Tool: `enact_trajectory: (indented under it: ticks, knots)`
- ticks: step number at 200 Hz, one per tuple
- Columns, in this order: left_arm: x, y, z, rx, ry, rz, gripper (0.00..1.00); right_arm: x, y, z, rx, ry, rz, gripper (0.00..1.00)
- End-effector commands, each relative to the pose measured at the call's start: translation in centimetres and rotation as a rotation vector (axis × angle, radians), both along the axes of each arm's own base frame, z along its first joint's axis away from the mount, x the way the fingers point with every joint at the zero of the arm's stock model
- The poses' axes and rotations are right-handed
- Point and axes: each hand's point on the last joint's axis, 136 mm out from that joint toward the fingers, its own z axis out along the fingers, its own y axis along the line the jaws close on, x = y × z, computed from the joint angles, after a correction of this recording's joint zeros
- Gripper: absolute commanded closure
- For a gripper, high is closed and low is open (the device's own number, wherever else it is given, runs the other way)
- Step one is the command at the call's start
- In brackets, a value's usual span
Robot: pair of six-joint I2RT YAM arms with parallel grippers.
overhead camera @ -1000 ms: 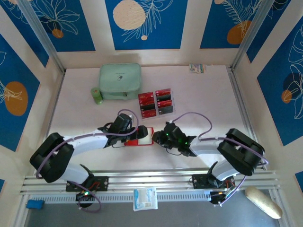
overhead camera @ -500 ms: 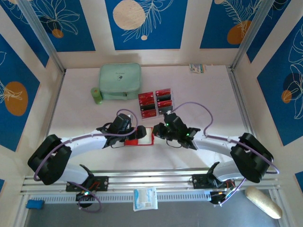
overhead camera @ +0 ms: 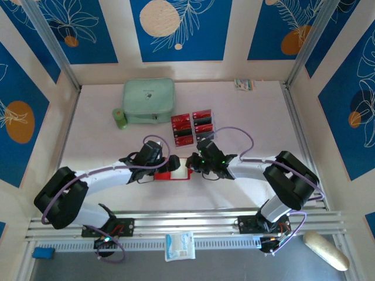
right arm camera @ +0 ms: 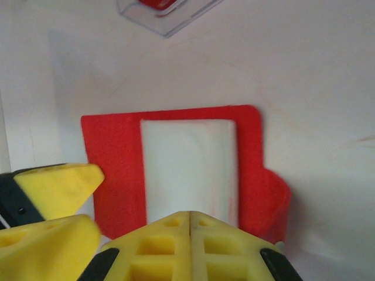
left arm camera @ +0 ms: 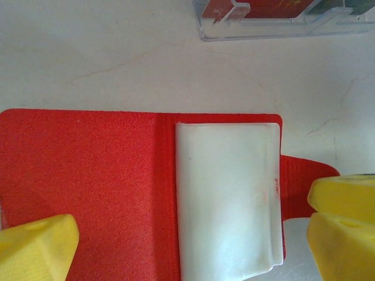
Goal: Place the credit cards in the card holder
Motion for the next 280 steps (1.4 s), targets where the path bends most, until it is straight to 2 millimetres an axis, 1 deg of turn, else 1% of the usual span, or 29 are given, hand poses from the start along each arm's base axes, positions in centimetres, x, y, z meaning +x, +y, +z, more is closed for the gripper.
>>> enact_trajectory:
  ticks: [1, 14, 30, 48, 67, 86, 103, 132, 147, 164, 175, 185, 200, 204, 223, 242, 252, 280]
  knots:
    - [-0.2, 1.0, -0.5, 0.028, -0.002, 0.014, 0.00, -0.6, -2.2, -1.8, -0.041, 0.035, -0.037, 1.00]
    - [-0.3, 1.0, -0.7, 0.030, 0.002, 0.015, 0.00, -0.8, -2.6, -2.3, -0.045, 0.047, -0.039, 1.00]
    - [-0.3, 0.9, -0.8, 0.026, 0.006, 0.014, 0.00, -1.1, -2.5, -2.4, -0.035, 0.056, -0.024, 1.00]
    - [-0.3, 0.8, -0.7, 0.022, 0.008, 0.016, 0.00, -1.2, -2.0, -1.7, -0.007, 0.044, 0.000, 1.00]
    - [-0.2, 0.5, -0.1, 0.006, 0.007, 0.017, 0.00, -1.1, -1.5, -0.3, 0.024, 0.020, 0.025, 1.00]
    - [0.2, 0.1, 1.1, -0.018, -0.004, 0.020, 0.00, -1.2, -1.3, 1.2, 0.050, -0.008, 0.047, 1.00]
    - [0.6, -0.4, 2.5, -0.048, -0.017, 0.023, 0.00, -1.3, -1.1, 2.7, 0.069, -0.036, 0.068, 1.00]
    - [1.7, -1.5, 5.4, -0.100, -0.046, 0.033, 0.00, -1.6, -1.7, 4.8, 0.070, -0.078, 0.085, 1.00]
    - [2.6, -1.9, 7.1, -0.123, -0.072, 0.043, 0.00, -1.7, -2.3, 5.7, 0.061, -0.098, 0.085, 0.98]
    - [4.3, -2.2, 9.0, -0.139, -0.113, 0.062, 0.00, -1.9, -3.3, 6.5, 0.042, -0.120, 0.084, 0.96]
    - [5.8, -2.0, 10.0, -0.140, -0.140, 0.079, 0.00, -2.0, -4.1, 7.0, 0.031, -0.134, 0.078, 0.92]
    - [7.1, -1.9, 10.7, -0.136, -0.157, 0.094, 0.00, -2.1, -4.9, 7.3, 0.025, -0.140, 0.066, 0.86]
    - [9.2, -1.8, 11.5, -0.135, -0.184, 0.115, 0.00, -2.3, -6.3, 7.5, 0.023, -0.138, 0.047, 0.70]
    - [9.7, -1.7, 11.5, -0.130, -0.187, 0.121, 0.00, -2.3, -6.6, 7.6, 0.024, -0.137, 0.043, 0.66]
    - [12.1, -2.1, 11.7, -0.116, -0.212, 0.135, 0.00, -2.7, -8.2, 7.7, 0.022, -0.124, 0.022, 0.51]
    - [14.1, -2.8, 11.3, -0.093, -0.225, 0.139, 0.00, -3.2, -9.4, 7.9, 0.015, -0.115, 0.010, 0.44]
    - [14.8, -3.0, 10.4, -0.076, -0.218, 0.146, 0.00, -3.4, -10.1, 7.9, 0.004, -0.111, 0.003, 0.42]
    - [16.6, -3.4, 8.7, -0.043, -0.216, 0.167, 0.00, -4.3, -11.2, 8.0, -0.002, -0.091, -0.004, 0.41]
